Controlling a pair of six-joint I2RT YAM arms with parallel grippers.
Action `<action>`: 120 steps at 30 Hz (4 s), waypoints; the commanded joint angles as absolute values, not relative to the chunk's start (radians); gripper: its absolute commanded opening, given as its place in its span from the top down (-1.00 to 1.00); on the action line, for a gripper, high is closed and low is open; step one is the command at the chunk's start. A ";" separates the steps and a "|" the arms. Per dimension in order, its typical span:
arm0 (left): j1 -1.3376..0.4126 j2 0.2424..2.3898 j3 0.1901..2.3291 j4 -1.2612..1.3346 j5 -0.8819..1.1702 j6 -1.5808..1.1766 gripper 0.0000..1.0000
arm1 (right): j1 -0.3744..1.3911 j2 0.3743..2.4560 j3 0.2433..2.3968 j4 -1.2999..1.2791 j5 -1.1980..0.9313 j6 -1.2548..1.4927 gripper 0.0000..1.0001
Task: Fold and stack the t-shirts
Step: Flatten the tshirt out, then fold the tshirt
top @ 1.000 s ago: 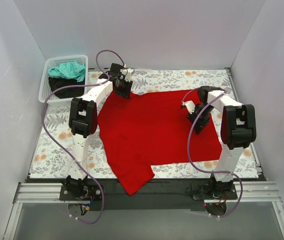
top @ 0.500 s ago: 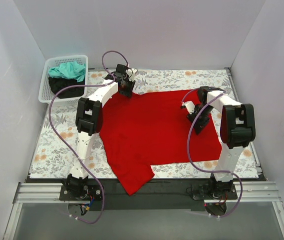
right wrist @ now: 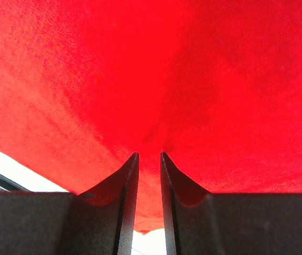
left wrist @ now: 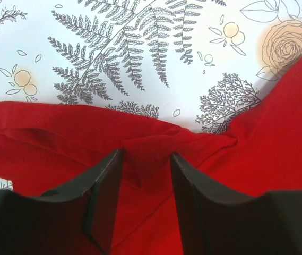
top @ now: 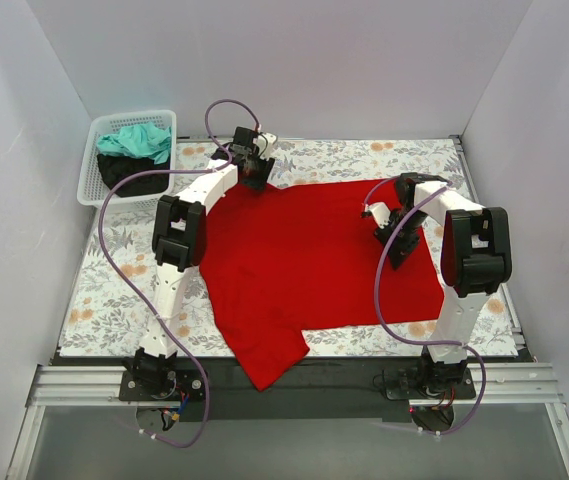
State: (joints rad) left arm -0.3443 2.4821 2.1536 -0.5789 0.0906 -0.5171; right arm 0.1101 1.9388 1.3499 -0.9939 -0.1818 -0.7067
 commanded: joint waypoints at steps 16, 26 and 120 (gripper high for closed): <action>-0.420 2.436 2.093 -0.384 0.117 -0.155 0.81 | 0.114 1.945 1.341 -0.996 -0.192 -0.713 0.42; -0.477 2.393 1.789 0.197 0.060 0.354 0.35 | 0.114 1.924 1.322 -0.997 -0.190 -0.718 0.41; -0.374 1.545 1.074 -0.788 0.459 -0.127 -0.40 | 0.011 1.646 0.919 -0.714 0.063 -1.325 0.00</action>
